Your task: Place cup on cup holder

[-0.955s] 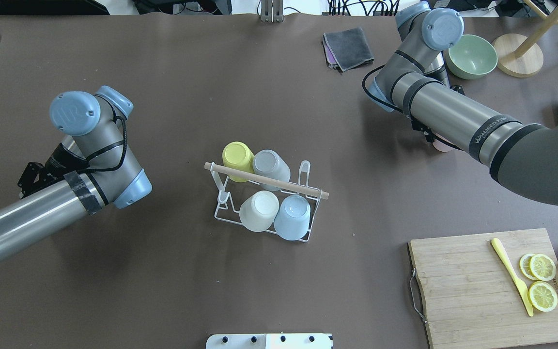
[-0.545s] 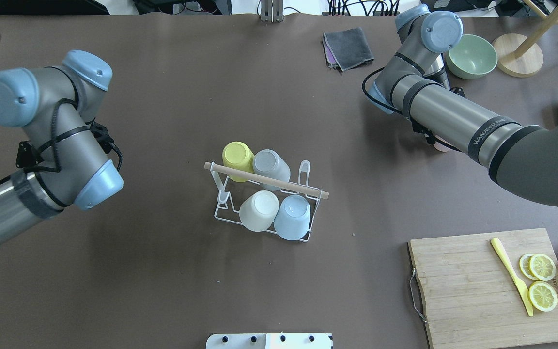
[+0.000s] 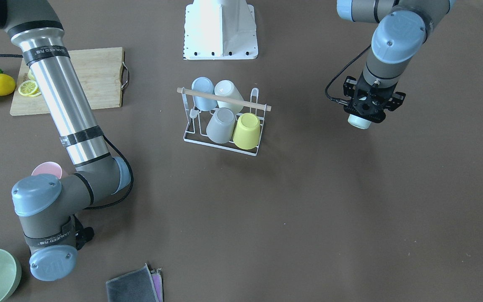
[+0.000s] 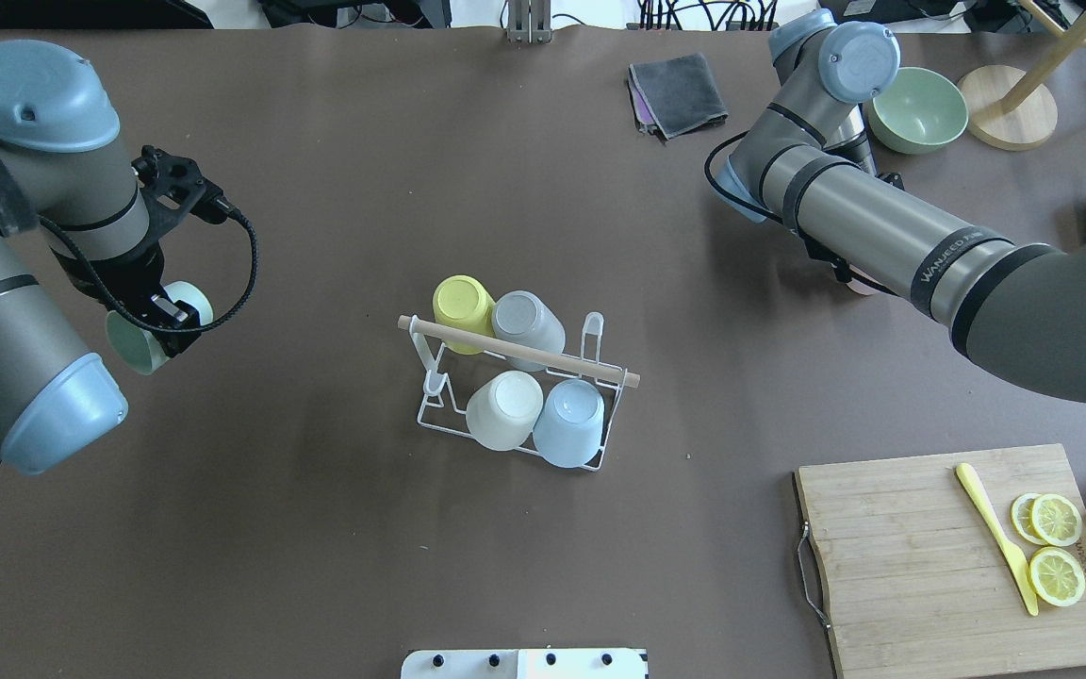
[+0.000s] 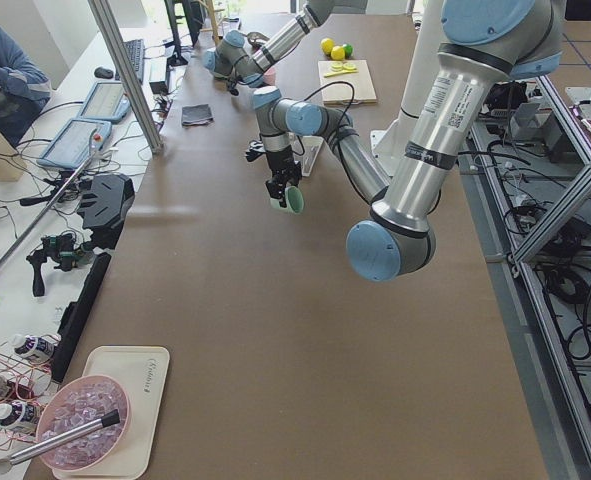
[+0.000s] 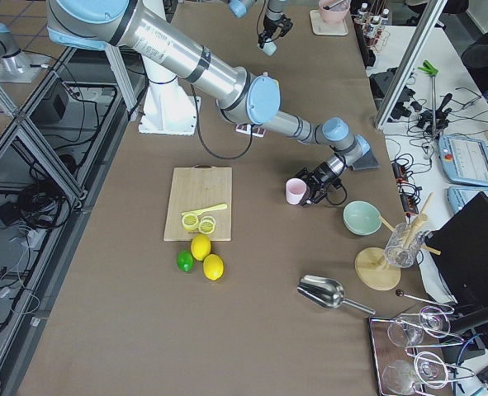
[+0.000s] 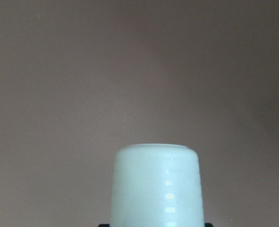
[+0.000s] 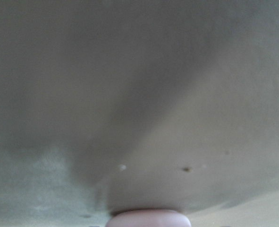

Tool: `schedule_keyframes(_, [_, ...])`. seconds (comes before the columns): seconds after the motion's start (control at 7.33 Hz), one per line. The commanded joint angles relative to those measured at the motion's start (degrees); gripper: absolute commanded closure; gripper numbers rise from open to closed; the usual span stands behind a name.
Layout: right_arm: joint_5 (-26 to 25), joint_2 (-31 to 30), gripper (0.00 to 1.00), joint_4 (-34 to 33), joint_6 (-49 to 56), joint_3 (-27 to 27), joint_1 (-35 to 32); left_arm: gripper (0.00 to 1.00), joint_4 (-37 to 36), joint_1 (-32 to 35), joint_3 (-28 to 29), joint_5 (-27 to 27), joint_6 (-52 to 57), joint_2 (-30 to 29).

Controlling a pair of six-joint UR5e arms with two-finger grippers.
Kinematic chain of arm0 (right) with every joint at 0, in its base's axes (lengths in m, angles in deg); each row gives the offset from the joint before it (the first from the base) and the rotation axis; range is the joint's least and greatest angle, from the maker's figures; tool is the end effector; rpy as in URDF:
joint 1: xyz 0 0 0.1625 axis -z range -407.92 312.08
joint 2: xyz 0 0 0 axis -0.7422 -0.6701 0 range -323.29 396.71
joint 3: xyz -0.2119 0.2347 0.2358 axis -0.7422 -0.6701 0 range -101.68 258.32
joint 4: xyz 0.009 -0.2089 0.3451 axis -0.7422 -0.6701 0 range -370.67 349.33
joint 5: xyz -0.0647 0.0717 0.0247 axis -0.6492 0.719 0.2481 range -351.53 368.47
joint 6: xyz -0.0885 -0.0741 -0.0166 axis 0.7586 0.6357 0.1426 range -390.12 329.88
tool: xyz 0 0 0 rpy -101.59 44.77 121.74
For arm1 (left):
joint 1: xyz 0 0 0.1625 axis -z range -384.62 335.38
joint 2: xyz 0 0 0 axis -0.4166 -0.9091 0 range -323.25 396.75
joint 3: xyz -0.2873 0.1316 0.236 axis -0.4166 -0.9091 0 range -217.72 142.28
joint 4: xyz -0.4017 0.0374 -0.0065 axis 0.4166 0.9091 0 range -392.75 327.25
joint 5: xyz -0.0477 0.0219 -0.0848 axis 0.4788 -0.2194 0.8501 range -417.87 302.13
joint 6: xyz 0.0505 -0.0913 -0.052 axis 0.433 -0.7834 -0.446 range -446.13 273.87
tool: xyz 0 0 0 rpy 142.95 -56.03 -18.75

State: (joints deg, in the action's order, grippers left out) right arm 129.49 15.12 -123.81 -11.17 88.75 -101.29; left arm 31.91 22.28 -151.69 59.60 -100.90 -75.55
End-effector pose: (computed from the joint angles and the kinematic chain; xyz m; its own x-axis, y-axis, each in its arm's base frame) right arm -0.3986 -0.6588 0.5200 0.6543 -0.4785 0.5856 0.7458 0.5367 -0.3947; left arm 0.3130 -0.4509 0.3133 0.6801 0.5288 -0.5078 -0.4807 0.8446 0.2357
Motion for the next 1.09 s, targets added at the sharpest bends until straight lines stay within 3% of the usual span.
schedule_keyframes(0.0, [-0.3,0.1,0.96,-0.1,1.0,-0.1,-0.2,0.77,16.4,-0.1,-2.8,-0.1,-2.5,3.7])
schedule_keyframes(0.41, [-0.4,1.4,1.00,-3.2,4.1,0.0,-0.6,0.78,46.9,-0.9,-5.7,-0.3,-22.2,12.1])
schedule_keyframes(0.55, [-0.4,1.8,1.00,-3.4,4.2,0.0,-0.7,0.78,54.2,-0.8,-5.8,-1.4,-22.8,12.4])
schedule_keyframes(0.68, [-0.4,2.1,1.00,-3.4,4.2,0.4,-0.9,0.78,60.2,-2.2,-5.8,-7.1,-22.9,12.5])
schedule_keyframes(0.95, [0.1,3.4,1.00,-3.5,4.2,0.5,-2.3,0.78,70.3,-12.6,-5.8,-26.2,-22.5,13.1])
